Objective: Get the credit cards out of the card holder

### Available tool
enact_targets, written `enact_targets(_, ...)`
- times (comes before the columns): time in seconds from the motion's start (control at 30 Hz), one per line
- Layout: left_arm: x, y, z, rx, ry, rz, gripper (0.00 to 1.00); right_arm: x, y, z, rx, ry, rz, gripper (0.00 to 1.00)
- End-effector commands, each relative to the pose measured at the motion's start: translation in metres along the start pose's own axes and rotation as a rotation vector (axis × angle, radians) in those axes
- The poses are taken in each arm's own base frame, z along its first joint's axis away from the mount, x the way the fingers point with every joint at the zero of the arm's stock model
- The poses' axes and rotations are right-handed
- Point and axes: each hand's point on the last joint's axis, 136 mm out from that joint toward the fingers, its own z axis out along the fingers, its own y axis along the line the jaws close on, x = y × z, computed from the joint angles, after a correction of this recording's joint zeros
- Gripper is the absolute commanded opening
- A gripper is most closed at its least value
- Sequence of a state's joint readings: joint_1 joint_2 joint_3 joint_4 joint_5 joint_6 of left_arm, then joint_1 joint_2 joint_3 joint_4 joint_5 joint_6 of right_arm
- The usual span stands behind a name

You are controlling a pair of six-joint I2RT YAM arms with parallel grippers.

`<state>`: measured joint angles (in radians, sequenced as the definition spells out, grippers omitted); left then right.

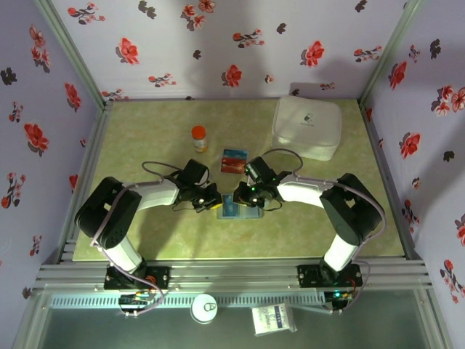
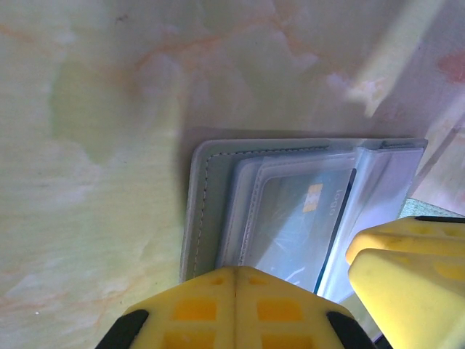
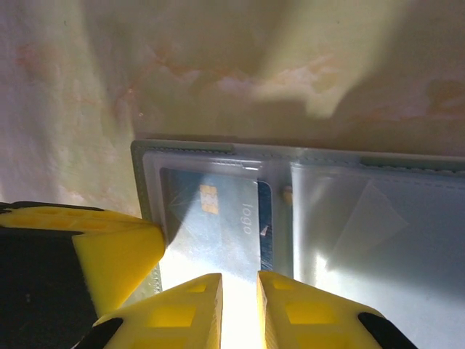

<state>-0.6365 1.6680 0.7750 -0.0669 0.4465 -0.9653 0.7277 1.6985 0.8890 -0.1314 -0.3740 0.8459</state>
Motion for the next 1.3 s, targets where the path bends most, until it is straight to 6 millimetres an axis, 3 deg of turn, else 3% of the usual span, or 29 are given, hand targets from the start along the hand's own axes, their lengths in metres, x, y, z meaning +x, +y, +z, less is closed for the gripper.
enact_targets(0.0, 0.004, 0.010, 0.003, -0.018, 0.017, -0.004, 0.00, -0.001, 0.013, 0.004, -0.033, 0.010, -0.010, 0.20)
enact_targets(0.17, 0.004, 0.010, 0.003, -0.020, 0.018, -0.007, 0.00, 0.001, 0.010, 0.008, -0.028, 0.024, -0.010, 0.20)
enact_targets(0.6, 0.005, 0.011, 0.003, -0.023, 0.015, -0.006, 0.00, 0.007, -0.021, 0.006, 0.140, 0.035, -0.052, 0.21)
enact_targets(0.8, 0.004, 0.010, 0.002, -0.019, 0.011, -0.007, 0.00, 0.003, -0.013, 0.000, 0.122, 0.014, -0.069, 0.21)
enact_targets(1.1, 0.000, -0.010, -0.016, 0.021, -0.028, 0.018, 0.00, -0.001, -0.003, -0.016, 0.095, -0.029, -0.083, 0.21)
enact_targets(1.27, 0.005, -0.020, -0.014, 0.018, -0.008, 0.056, 0.00, -0.001, -0.002, -0.019, 0.095, -0.035, -0.086, 0.22)
